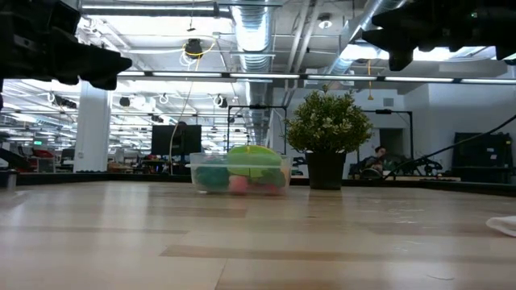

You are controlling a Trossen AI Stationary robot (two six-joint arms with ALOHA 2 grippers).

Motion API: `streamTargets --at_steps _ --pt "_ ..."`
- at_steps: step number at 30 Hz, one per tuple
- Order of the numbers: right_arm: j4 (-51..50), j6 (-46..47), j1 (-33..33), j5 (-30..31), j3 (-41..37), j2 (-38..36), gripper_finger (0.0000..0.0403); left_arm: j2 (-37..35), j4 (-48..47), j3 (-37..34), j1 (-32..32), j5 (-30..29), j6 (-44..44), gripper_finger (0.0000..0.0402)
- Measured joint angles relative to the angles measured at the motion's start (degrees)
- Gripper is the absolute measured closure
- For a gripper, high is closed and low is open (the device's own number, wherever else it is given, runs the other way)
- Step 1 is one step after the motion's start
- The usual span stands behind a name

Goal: Pick and placing Produce into tupperware
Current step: Return to Home Position

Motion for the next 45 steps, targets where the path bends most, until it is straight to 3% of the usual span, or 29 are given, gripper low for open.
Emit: streamTargets --at_steps 4,11,14,22,26,34,38,45 --pt "0.00 0.00 0.02 -0.02 0.00 0.00 0.0227 0.20 -0.16 -0.02 0.00 -1.05 1.01 0.0284" --pt "0.05 0.62 -0.01 0.05 0.00 0.00 0.0227 0.37 -1.52 -0.02 0.00 -8.80 -0.60 0.0284" --pt "0.12 2.32 -0.01 2.44 -0.04 0.00 0.0226 0.37 -1.49 -0.02 0.00 -9.22 -1.27 0.0284" --pt "23.60 2.56 -1.00 3.03 -11.66 -0.17 0.0225 0.37 -1.51 -0.04 0.00 -9.19 -2.54 0.0284" --pt "23.86 3.75 -1.78 2.66 -12.61 -0.15 0.0225 0.37 -1.51 -0.04 0.00 -9.18 -1.39 0.0284" --pt "21.74 7.04 -7.62 -10.78 -12.99 -0.11 0.0225 0.37 -1.53 -0.04 0.00 -9.18 -0.80 0.0284" --pt "25.20 6.06 -5.51 -8.10 -17.11 0.02 0.0225 0.36 -1.55 -0.04 0.00 -9.16 -1.33 0.0284" --pt "27.07 2.65 -0.30 -3.11 -17.05 -0.20 0.0226 0.35 -1.58 -0.04 0.00 -9.05 -0.84 0.0284"
